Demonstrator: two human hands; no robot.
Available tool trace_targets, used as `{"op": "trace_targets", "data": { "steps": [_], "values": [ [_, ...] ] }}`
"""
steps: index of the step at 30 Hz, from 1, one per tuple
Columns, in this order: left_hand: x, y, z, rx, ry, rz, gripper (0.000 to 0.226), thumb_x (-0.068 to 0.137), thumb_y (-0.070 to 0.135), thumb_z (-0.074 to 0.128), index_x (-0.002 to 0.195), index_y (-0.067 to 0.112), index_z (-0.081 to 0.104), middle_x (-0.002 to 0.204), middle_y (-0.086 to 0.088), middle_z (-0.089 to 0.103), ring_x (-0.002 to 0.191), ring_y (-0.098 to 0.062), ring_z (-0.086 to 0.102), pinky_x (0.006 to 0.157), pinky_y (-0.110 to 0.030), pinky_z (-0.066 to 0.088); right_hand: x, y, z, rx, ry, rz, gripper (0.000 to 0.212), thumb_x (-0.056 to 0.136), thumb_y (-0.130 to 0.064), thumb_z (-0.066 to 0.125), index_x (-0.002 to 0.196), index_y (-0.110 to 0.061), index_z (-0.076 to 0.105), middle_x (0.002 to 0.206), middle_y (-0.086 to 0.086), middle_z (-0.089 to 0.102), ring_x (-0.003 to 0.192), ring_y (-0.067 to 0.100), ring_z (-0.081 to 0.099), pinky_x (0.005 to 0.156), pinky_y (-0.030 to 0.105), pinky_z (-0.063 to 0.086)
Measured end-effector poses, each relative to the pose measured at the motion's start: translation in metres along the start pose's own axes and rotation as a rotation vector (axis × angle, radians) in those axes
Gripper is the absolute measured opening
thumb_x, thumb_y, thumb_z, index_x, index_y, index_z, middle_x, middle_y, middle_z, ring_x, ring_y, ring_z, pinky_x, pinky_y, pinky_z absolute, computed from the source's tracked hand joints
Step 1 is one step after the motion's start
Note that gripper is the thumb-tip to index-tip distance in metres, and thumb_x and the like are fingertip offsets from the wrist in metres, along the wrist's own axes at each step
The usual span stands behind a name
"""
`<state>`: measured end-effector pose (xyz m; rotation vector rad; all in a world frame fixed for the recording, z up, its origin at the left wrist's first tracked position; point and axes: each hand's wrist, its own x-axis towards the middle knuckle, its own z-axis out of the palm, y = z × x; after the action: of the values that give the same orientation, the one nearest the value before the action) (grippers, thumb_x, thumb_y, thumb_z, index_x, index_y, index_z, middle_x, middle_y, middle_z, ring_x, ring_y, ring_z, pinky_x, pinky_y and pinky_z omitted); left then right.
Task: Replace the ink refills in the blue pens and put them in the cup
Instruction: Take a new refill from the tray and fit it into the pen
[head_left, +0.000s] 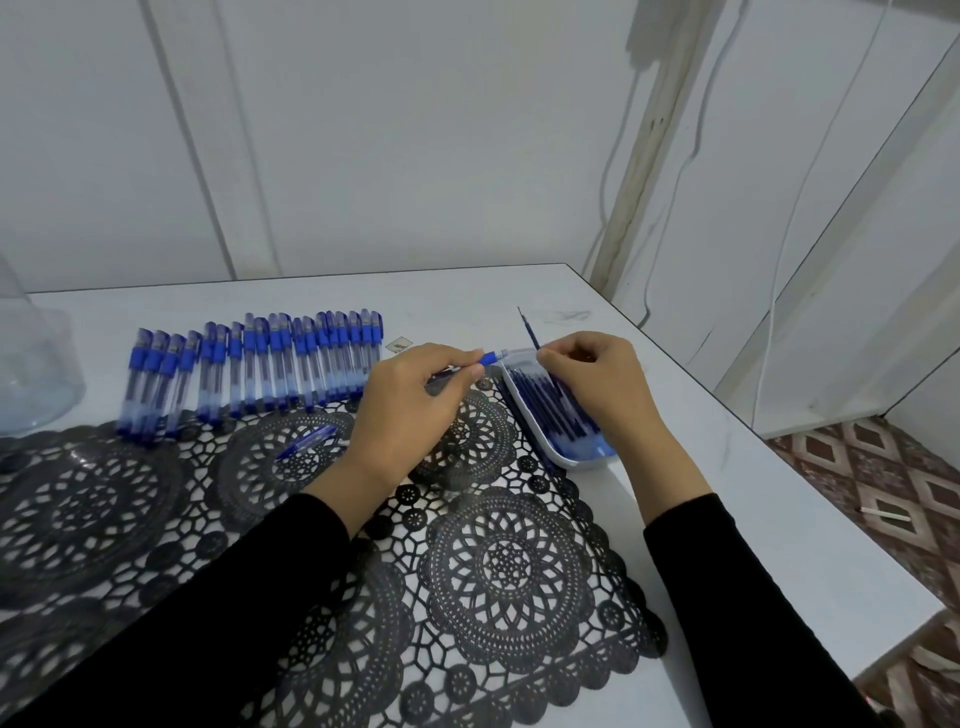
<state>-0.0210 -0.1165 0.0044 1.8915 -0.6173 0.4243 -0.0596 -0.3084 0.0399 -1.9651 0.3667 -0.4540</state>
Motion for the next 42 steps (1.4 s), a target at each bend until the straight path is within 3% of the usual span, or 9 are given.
{"op": "trace_targets", "data": {
  "steps": [6,10,16,21,24,31,42],
  "values": [
    [-0.003,0.002,-0.027,-0.019,0.091,-0.033,0.019,0.088,0.028,0.073,0.107,0.031,0.075,0.097,0.024,0.071,0.086,0.002,0.066,0.078,-0.023,0.056,-0.014,-0.020,0.018,0.211,-0.071,-0.123,0.003,0.089,-0.023,0.070,0.089,-0.020,0.071,0.077,-0.009,0.067,0.070,0.002,0.057,0.062,0.012,0.045],
    [-0.018,-0.002,-0.053,-0.002,0.132,0.043,0.018,0.088,0.017,0.074,0.106,0.017,0.076,0.098,0.012,0.074,0.088,0.002,0.067,0.079,-0.017,0.054,-0.026,-0.037,0.040,0.356,-0.118,-0.140,0.009,0.091,-0.018,0.067,0.095,-0.010,0.069,0.076,-0.009,0.064,0.064,-0.003,0.054,0.061,0.011,0.043],
    [-0.044,-0.017,-0.105,0.130,0.168,0.182,0.016,0.088,0.011,0.074,0.103,0.005,0.076,0.091,0.001,0.075,0.080,-0.003,0.069,0.071,-0.017,0.054,-0.035,-0.068,0.076,0.571,-0.275,-0.044,0.013,0.092,-0.013,0.064,0.102,-0.018,0.071,0.086,-0.010,0.069,0.081,0.005,0.057,0.063,0.020,0.040],
    [-0.062,-0.022,-0.133,0.204,0.148,0.147,0.022,0.086,0.022,0.071,0.105,0.011,0.076,0.096,0.006,0.074,0.087,0.002,0.069,0.081,-0.013,0.053,-0.051,-0.070,0.095,0.707,-0.313,0.029,0.012,0.091,-0.011,0.063,0.101,-0.013,0.070,0.080,-0.009,0.069,0.074,0.004,0.062,0.066,0.022,0.043],
    [-0.069,-0.026,-0.142,0.176,0.139,0.114,0.022,0.087,0.023,0.071,0.105,0.013,0.075,0.096,0.008,0.074,0.087,0.002,0.069,0.079,-0.014,0.053,-0.058,-0.066,0.100,0.764,-0.330,0.062,0.012,0.091,-0.010,0.063,0.102,-0.009,0.067,0.081,-0.001,0.069,0.075,0.007,0.064,0.063,0.020,0.048],
    [-0.072,-0.028,-0.146,0.110,0.153,0.098,0.020,0.085,0.020,0.073,0.105,0.016,0.073,0.094,0.007,0.075,0.083,-0.004,0.071,0.076,-0.020,0.057,-0.065,-0.064,0.105,0.863,-0.328,0.080,0.008,0.090,-0.008,0.061,0.098,-0.008,0.065,0.080,0.000,0.072,0.078,0.012,0.067,0.072,0.022,0.052],
    [-0.072,-0.025,-0.146,0.055,0.149,0.056,0.019,0.085,0.016,0.073,0.104,0.016,0.073,0.094,0.012,0.072,0.081,0.000,0.069,0.074,-0.012,0.052,-0.067,-0.062,0.108,0.928,-0.324,0.119,0.008,0.091,-0.006,0.061,0.098,-0.007,0.064,0.080,0.001,0.072,0.079,0.012,0.068,0.073,0.023,0.053]
  ]
}}
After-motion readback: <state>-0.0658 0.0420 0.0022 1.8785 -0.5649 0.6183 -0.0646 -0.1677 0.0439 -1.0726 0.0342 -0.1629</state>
